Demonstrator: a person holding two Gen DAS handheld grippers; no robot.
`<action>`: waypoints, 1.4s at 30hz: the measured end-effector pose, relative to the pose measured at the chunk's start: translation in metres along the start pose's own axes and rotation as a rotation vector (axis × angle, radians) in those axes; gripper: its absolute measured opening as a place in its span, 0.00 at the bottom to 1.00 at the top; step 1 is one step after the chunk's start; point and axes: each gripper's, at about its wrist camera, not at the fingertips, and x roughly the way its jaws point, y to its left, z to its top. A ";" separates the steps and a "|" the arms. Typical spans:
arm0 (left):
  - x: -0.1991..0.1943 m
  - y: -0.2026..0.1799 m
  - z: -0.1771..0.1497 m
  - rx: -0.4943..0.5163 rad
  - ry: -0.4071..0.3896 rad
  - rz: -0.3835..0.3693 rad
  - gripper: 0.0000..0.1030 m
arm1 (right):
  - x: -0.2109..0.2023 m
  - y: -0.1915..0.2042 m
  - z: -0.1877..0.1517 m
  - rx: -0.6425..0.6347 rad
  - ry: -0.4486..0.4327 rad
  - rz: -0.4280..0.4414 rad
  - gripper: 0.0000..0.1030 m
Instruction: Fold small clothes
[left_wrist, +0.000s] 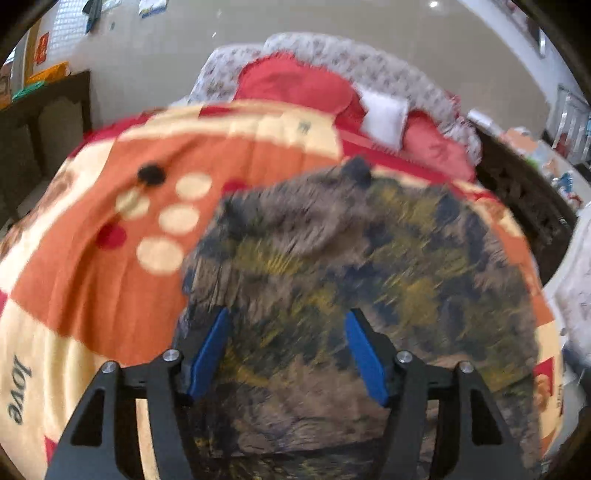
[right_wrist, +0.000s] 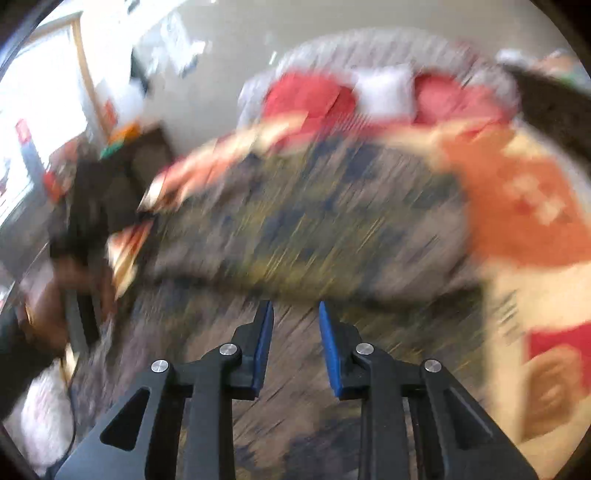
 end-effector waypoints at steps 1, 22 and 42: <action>0.003 0.003 -0.004 -0.011 0.000 0.005 0.60 | 0.004 -0.010 0.011 0.006 0.003 -0.053 0.35; 0.014 -0.003 -0.023 0.057 -0.032 0.020 0.77 | 0.093 -0.075 0.089 0.033 0.135 -0.148 0.34; 0.017 -0.008 -0.023 0.078 -0.021 0.036 0.82 | 0.114 0.020 0.004 -0.107 0.301 -0.154 0.35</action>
